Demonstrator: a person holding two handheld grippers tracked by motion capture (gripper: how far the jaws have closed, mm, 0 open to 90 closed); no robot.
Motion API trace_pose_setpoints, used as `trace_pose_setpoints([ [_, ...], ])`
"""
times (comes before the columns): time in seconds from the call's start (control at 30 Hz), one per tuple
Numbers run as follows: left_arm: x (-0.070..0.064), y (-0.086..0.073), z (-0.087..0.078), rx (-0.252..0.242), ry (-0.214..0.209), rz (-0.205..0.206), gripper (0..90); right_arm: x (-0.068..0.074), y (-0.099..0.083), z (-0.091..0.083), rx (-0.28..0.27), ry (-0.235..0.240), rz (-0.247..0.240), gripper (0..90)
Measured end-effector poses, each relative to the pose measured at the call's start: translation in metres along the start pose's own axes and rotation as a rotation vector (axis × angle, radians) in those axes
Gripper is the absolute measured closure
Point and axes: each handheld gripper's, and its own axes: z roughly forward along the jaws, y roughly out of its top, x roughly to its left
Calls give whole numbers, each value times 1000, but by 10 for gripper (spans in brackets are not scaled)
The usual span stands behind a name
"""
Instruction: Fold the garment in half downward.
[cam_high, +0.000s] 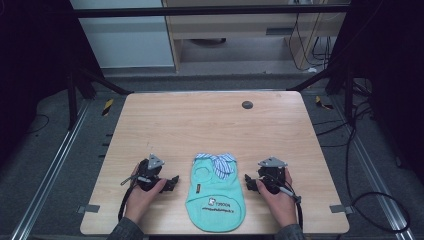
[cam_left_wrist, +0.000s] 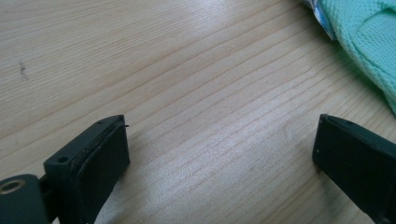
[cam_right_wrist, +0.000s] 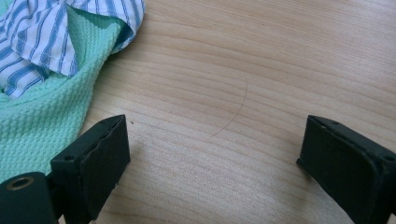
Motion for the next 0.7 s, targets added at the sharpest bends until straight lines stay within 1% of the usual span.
trace_pose_setpoints([
  [0.7, 0, 1, 1, 3, 2, -3, 12, -1, 0, 1, 1, -3, 0, 78],
])
